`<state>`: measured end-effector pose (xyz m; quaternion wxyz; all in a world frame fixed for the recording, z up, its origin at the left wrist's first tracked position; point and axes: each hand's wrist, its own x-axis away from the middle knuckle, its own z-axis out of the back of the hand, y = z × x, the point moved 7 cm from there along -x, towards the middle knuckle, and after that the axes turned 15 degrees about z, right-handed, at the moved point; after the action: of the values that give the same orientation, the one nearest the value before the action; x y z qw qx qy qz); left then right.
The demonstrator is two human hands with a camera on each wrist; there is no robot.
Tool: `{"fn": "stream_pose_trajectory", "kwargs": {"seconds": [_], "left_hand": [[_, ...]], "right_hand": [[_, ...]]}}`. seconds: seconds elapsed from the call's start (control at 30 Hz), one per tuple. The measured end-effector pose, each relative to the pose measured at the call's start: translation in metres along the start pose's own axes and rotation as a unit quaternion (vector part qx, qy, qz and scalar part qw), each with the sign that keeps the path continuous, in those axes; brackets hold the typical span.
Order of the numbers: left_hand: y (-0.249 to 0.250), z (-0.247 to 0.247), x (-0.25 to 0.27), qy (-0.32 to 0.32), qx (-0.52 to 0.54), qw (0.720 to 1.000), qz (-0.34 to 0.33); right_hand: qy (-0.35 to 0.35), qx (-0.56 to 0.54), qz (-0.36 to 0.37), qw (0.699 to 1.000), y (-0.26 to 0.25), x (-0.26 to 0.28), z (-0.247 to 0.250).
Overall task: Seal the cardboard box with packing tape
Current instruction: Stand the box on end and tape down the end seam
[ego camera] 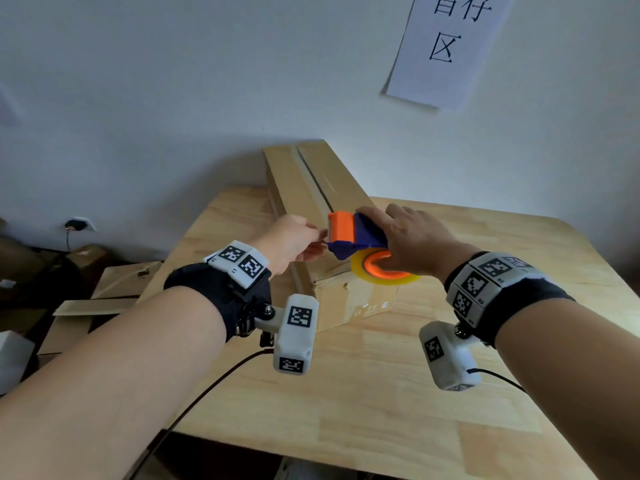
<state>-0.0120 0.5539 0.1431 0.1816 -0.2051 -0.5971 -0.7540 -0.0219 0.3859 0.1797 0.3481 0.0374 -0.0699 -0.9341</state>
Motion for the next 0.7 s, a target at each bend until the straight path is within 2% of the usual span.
{"fn": "stream_pose_trajectory", "kwargs": {"seconds": [0.2,0.3,0.4,0.57,0.7], "left_hand": [[-0.022,0.006,0.000,0.015,-0.018,1.000,0.011],[-0.032,0.022,0.003,0.054,-0.036,0.998,0.004],[-0.050,0.045,0.003,0.088,-0.028,0.995,0.031],[-0.078,0.037,-0.001,0.084,-0.024,0.993,0.076],[-0.090,0.034,-0.003,0.107,-0.026,0.991,0.078]], "right_hand": [[-0.050,0.044,0.039,0.997,-0.007,-0.007,-0.002],[-0.080,0.071,0.043,0.993,-0.002,-0.007,-0.006],[-0.115,0.115,0.040,0.986,0.007,-0.001,-0.011],[-0.140,0.194,0.083,0.968,-0.010,-0.007,-0.021],[-0.147,0.229,0.098,0.957,-0.026,-0.015,-0.023]]}}
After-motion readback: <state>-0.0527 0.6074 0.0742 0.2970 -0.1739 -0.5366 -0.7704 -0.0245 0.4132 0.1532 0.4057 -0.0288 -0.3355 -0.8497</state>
